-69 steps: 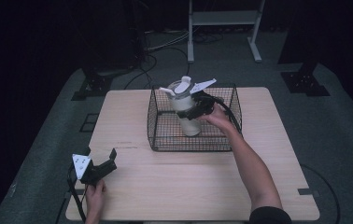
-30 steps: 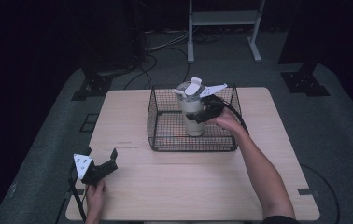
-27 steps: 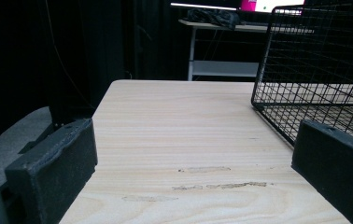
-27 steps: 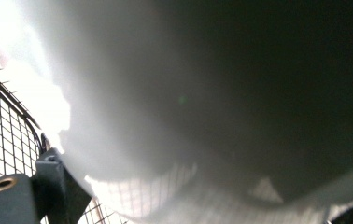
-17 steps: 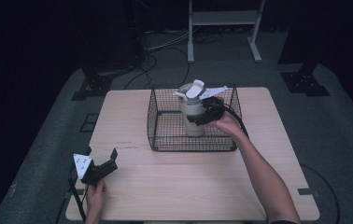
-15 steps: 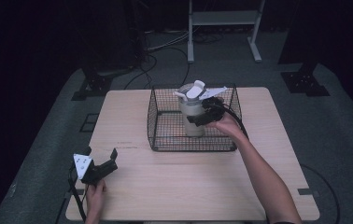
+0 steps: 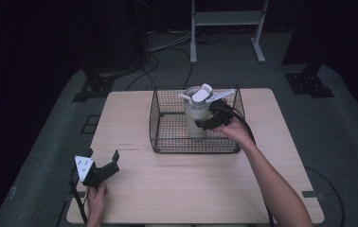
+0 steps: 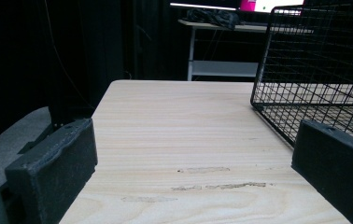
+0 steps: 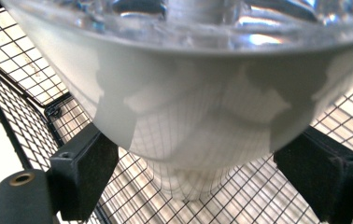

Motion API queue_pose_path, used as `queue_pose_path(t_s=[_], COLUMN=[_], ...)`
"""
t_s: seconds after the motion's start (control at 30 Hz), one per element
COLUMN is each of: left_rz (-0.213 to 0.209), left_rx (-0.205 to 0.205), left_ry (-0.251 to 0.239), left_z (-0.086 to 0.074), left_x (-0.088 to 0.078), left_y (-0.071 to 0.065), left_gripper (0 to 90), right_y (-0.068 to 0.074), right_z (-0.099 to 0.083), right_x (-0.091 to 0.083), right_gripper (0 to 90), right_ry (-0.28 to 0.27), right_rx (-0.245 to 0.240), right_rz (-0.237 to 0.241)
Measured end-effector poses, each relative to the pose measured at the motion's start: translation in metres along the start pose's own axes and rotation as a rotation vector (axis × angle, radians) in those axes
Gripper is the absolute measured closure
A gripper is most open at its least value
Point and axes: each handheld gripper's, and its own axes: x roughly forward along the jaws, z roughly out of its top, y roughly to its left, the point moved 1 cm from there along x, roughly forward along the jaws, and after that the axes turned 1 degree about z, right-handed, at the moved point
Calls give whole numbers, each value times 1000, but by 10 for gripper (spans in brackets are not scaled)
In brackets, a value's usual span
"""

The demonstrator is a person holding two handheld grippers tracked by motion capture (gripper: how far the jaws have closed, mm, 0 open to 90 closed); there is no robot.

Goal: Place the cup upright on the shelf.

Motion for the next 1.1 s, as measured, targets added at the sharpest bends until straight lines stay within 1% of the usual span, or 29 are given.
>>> queue_pose_path(t_s=[0.07, 0.17, 0.23, 0.3, 0.37, 0.4, 0.43, 0.47, 0.53, 0.57, 0.63, 0.73, 0.77, 0.83, 1.1], left_rz=[0, 1, 2, 2, 2, 1, 1, 2, 1, 2, 3, -1, 0, 0, -3], left_rx=[-1, -1, -1, -1, 3, 4, 6, 6, 3, 1, -1, -4, -4, -5, -1], left_ry=[-1, 0, 1, 2, 2, 2, 3, 4, 4, 2, 2, 3, 3, 1, 2], left_z=[0, 0, 0, 0, 0, 0, 0, 0, 0, 0, 0, 0, 0, 0, 0], left_x=[0, 0, 0, 0, 0, 0, 0, 0, -1, -1, -2, -1, -1, -2, -1], left_y=[0, 0, 0, 0, 0, -1, -1, -1, -1, -1, 0, 0, 0, 0, 0], left_gripper=[0, 0, 0, 0, 0, 0, 0, 0, 0, 0, 0, 0, 0, 0, 0], right_y=[1, 4, 6, 7, 7, 8, 8, 8, 10, 12, 13, 15, 15, 16, 16], right_z=[0, 0, 1, 1, -1, -1, -2, -4, -5, -6, -8, -11, -12, -14, -21], right_x=[-2, -9, -14, -20, -25, -28, -31, -34, -39, -42, -47, -55, -57, -62, -77], right_gripper=[142, 147, 147, 147, 147, 147, 147, 147, 147, 148, 147, 147, 147, 147, 147], right_ry=[3, -5, -1, -6, -1, 2, -3, -12, -21, -29, -40, -40, -40, -47, -60], right_rx=[4, -7, 2, 3, -1, 5, 21, 20, 13, 21, 20, 46, 39, 47, 44], right_rz=[-17, -32, -20, -20, -22, -25, -20, -14, -21, -21, -20, -9, -6, -10, -16])
